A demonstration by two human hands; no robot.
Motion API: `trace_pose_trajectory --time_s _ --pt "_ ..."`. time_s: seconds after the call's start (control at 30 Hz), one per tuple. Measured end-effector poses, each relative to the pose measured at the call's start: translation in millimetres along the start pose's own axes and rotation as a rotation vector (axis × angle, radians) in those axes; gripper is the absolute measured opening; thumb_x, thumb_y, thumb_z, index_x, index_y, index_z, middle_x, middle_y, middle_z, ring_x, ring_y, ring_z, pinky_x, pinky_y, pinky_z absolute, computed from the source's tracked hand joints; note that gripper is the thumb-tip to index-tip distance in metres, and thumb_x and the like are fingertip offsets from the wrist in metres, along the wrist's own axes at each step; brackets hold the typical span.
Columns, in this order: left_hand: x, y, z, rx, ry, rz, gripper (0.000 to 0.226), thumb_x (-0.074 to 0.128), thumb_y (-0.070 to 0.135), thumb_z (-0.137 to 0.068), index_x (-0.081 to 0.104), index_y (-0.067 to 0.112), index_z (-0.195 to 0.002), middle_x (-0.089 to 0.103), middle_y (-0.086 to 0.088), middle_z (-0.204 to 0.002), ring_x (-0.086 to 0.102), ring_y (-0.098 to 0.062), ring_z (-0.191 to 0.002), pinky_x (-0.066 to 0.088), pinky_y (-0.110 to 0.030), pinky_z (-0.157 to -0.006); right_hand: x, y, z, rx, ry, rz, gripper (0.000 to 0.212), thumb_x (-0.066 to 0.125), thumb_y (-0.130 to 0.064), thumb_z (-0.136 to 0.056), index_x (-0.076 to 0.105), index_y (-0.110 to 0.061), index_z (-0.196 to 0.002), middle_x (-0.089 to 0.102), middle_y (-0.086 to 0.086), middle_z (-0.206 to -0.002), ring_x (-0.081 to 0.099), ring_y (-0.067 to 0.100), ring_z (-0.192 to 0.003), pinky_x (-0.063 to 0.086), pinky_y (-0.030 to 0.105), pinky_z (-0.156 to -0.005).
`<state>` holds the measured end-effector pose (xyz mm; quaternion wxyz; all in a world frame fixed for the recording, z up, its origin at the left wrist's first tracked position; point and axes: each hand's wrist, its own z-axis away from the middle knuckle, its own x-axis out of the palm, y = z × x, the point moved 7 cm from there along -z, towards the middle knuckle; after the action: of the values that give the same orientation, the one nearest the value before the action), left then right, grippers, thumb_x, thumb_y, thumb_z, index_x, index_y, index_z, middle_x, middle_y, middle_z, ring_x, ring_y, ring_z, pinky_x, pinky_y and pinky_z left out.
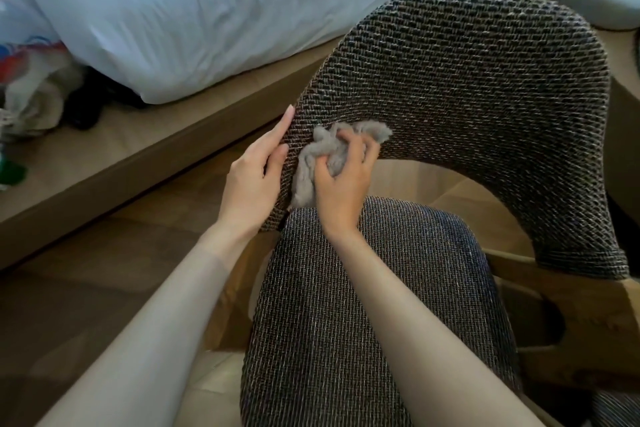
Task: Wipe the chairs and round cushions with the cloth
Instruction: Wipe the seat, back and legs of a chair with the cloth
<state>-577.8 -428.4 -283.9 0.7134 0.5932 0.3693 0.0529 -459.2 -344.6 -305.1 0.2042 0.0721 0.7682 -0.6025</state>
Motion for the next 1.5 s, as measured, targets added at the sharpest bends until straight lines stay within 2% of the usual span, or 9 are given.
trace_pose_trajectory --time_s 0.07,0.17,0.33,0.4,0.63,0.83,0.93,1.1,1.5 --pt "0.0 0.4 0.8 0.008 -0.003 -0.007 0.046 0.041 0.023 -0.103 0.035 0.045 -0.143 0.040 0.028 -0.134 0.037 0.012 -0.124 0.026 0.006 -0.092 7.3 21.3 12.2 0.048 -0.152 0.073 0.032 0.066 -0.012 -0.085 0.055 -0.010 -0.114 0.042 0.006 -0.127 0.050 0.006 -0.101 0.045 0.010 -0.086" --pt "0.5 1.4 1.6 0.017 -0.001 -0.003 0.046 0.040 0.023 -0.103 0.035 0.044 -0.143 0.042 0.026 -0.134 0.039 0.010 -0.124 0.027 0.005 -0.094 7.5 46.3 32.8 0.200 -0.306 0.133 0.023 0.063 -0.008 -0.087 0.057 -0.010 -0.109 0.049 0.005 -0.120 0.045 -0.003 -0.092 0.046 0.021 -0.090" --pt "-1.4 -0.3 1.6 0.018 0.007 0.017 0.049 0.047 0.018 -0.101 0.039 0.044 -0.141 0.047 0.023 -0.133 0.044 0.010 -0.120 0.032 0.000 -0.096 -26.6 -12.6 29.6 0.096 0.112 -0.067 0.022 0.064 -0.006 -0.086 0.059 -0.012 -0.107 0.049 0.008 -0.113 0.048 -0.002 -0.103 0.034 0.003 -0.089" --pt "-2.1 -3.7 1.3 -0.010 0.001 0.077 0.053 0.054 0.014 -0.097 0.041 0.045 -0.138 0.057 0.020 -0.126 0.052 0.010 -0.114 0.039 -0.004 -0.091 -14.5 -32.1 28.8 0.001 0.097 -0.072 0.024 0.067 -0.006 -0.085 0.059 -0.010 -0.107 0.048 0.012 -0.114 0.048 0.008 -0.110 0.035 0.009 -0.096" --pt "-5.0 -7.4 -1.0 -0.052 0.021 0.251 0.049 0.045 0.000 -0.098 0.051 0.035 -0.132 0.056 0.017 -0.127 0.054 0.011 -0.112 0.044 -0.011 -0.093 17.5 -16.6 47.9 0.046 0.148 -0.052 0.025 0.057 -0.008 -0.083 0.060 -0.003 -0.107 0.042 0.015 -0.123 0.026 -0.026 -0.114 0.023 -0.002 -0.095" --pt "-1.7 -15.8 -2.4 -0.040 0.045 0.217 0.039 0.048 0.018 -0.100 0.052 0.041 -0.132 0.063 0.027 -0.106 0.049 -0.005 -0.088 0.041 -0.019 -0.085 19.2 16.3 60.5 0.279 0.012 -0.061 0.025 0.060 0.001 -0.086 0.059 -0.006 -0.110 0.044 0.005 -0.120 0.046 0.011 -0.113 0.030 0.001 -0.096" --pt "-2.1 -21.4 -1.7 -0.026 0.069 0.172 0.038 0.048 0.027 -0.100 0.051 0.049 -0.130 0.059 0.022 -0.092 0.041 -0.013 -0.089 0.039 -0.031 -0.084 16.9 35.5 81.0 0.467 -0.087 -0.067 0.021 0.059 0.000 -0.088 0.057 -0.008 -0.107 0.043 0.000 -0.111 0.046 0.005 -0.096 0.039 0.023 -0.098" --pt "-4.5 -13.4 -1.4 0.002 0.075 0.103 0.041 0.047 0.020 -0.100 0.048 0.045 -0.132 0.048 0.010 -0.095 0.040 -0.011 -0.087 0.037 -0.025 -0.080 -0.4 0.6 79.6 0.439 0.177 -0.290 0.029 0.059 -0.003 -0.086 0.051 -0.030 -0.091 0.054 0.007 -0.108 0.050 -0.008 -0.090 0.038 0.010 -0.082" --pt "-3.1 -4.0 7.6 -0.049 0.096 0.040 0.042 0.043 0.017 -0.102 0.048 0.037 -0.138 0.061 0.018 -0.112 0.057 -0.001 -0.090 0.043 -0.015 -0.089 -8.0 26.7 74.3 0.478 -0.057 -0.050 0.021 0.061 -0.004 -0.086 0.055 -0.019 -0.100 0.040 -0.003 -0.109 0.048 0.013 -0.099 0.028 0.007 -0.084"
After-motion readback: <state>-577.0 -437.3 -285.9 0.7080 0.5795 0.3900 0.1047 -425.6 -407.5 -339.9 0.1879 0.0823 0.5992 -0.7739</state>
